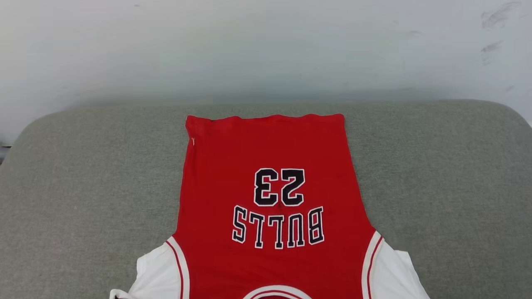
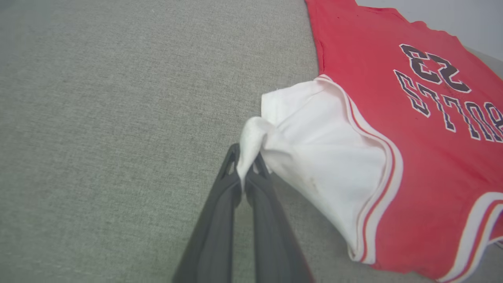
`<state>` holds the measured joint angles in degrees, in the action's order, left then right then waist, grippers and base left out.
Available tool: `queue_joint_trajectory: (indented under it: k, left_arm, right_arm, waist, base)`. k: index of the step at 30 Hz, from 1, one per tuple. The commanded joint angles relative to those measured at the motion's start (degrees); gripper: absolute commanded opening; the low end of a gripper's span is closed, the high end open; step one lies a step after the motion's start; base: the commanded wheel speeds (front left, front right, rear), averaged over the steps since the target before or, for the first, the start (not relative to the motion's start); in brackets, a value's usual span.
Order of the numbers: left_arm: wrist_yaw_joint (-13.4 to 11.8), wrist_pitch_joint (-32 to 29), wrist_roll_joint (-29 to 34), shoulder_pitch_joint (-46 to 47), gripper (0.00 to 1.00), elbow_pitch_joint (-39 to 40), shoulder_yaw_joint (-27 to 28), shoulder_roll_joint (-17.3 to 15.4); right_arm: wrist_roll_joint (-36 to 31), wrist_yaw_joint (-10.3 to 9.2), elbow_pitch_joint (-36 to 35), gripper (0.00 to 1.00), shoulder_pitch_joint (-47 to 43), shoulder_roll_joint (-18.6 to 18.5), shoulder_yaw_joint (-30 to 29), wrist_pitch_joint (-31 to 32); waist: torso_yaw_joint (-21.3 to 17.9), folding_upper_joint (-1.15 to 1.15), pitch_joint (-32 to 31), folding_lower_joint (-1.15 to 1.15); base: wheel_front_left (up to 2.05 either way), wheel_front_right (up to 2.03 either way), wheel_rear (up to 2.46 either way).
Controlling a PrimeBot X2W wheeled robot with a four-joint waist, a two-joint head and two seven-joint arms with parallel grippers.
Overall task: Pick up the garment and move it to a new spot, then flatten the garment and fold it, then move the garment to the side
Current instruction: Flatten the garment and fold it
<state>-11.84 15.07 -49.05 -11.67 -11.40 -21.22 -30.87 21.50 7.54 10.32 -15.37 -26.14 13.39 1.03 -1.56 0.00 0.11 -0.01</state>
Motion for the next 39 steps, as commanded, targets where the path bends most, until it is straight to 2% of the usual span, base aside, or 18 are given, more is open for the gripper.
queue_joint_trajectory:
  k: [1,6,7,8,9,17,24,28,32,39]
  left_arm:
    - [-0.09,0.14,0.32,-0.67,0.00,-0.03,0.46,-0.10]
    - [0.15,0.14,1.16,-0.42,0.00,0.01,0.87,0.58]
    - [0.27,0.14,1.39,-0.27,0.00,0.05,0.90,0.71]
    - [0.38,0.14,1.68,-0.03,0.00,0.11,0.96,0.84]
    - [0.41,0.14,1.87,0.22,0.00,0.15,0.95,1.02]
    - [1.09,0.14,3.86,1.61,0.00,1.55,2.14,2.51]
    - [1.38,0.14,6.04,3.11,0.00,3.36,2.61,3.64]
    - [1.70,0.14,7.37,4.80,0.00,4.33,2.25,4.12]
    - [2.20,0.14,8.84,7.62,0.00,5.23,1.78,5.26]
    - [3.59,0.14,12.04,12.93,0.00,6.20,1.04,8.37]
  right_arm:
    - [-0.34,-0.10,-0.11,0.00,-0.74,0.26,-0.39,-0.03]
    - [0.92,-0.10,-0.76,0.00,-1.71,1.80,-1.44,0.14]
    - [1.13,-0.10,-1.09,0.11,-1.32,2.07,-1.70,0.07]
    - [1.13,-0.10,-1.32,0.50,-0.88,2.14,-1.94,0.12]
    - [0.87,-0.10,-1.83,1.00,-0.24,2.14,-2.29,-0.11]
    - [-0.47,-0.09,-8.00,1.00,5.58,0.12,-8.54,-0.20]
    - [0.09,-0.08,-15.34,1.00,16.03,-2.64,-13.66,2.58]
    - [0.93,-0.08,-17.18,1.00,24.70,-4.23,-12.76,5.99]
    - [2.64,-0.08,-16.97,1.00,34.54,-3.96,-11.06,9.84]
    - [4.78,-0.08,-10.76,1.00,51.25,-5.64,-7.13,21.96]
  waist:
    - [0.08,0.00,0.06,0.01]
    - [0.38,0.00,0.42,0.01]
    - [0.37,0.00,0.50,0.01]
    - [0.39,0.00,0.57,0.01]
    - [0.38,0.00,0.65,0.01]
    - [0.85,0.00,1.25,0.01]
    - [2.34,0.00,3.07,0.01]
    - [4.11,0.00,5.46,0.01]
    - [6.24,0.00,8.85,0.01]
    - [10.93,0.00,15.67,0.01]
  base:
    - [0.00,0.00,0.00]
    - [0.00,0.00,0.00]
    - [0.00,0.00,0.00]
    - [0.00,0.00,0.00]
    - [0.00,0.00,0.00]
    - [0.00,0.00,0.00]
    - [0.00,0.00,0.00]
    - [0.00,0.00,0.00]
    - [0.00,0.00,0.00]
    - [0.00,0.00,0.00]
